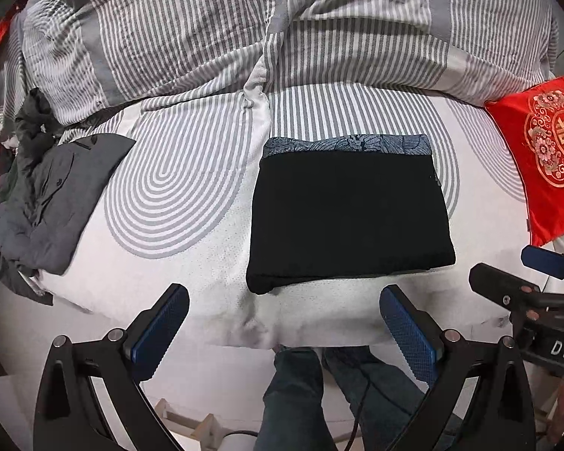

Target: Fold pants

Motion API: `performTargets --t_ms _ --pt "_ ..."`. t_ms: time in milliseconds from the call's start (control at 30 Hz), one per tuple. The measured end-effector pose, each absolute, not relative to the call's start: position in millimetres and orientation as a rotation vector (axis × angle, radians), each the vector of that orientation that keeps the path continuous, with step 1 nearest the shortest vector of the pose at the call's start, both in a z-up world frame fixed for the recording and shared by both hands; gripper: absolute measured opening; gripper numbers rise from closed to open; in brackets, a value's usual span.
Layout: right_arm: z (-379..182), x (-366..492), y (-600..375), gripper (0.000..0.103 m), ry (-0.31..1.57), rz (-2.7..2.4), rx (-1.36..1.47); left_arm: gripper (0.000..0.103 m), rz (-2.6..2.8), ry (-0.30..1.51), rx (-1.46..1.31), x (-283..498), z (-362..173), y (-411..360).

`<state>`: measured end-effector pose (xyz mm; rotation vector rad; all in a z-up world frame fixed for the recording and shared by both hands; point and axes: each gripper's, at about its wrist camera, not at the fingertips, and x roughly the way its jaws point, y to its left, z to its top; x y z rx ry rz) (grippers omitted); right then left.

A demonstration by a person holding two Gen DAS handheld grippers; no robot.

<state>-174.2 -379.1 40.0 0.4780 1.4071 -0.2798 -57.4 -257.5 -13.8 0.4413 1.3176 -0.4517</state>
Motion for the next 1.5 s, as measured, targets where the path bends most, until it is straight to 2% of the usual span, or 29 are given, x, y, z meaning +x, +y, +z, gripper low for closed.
performTargets --t_ms 1500 --pt "35.1 -164.0 -404.0 0.088 1.429 -0.225 0.441 0.102 -0.399 1.376 0.439 -67.3 -18.5 -288.5"
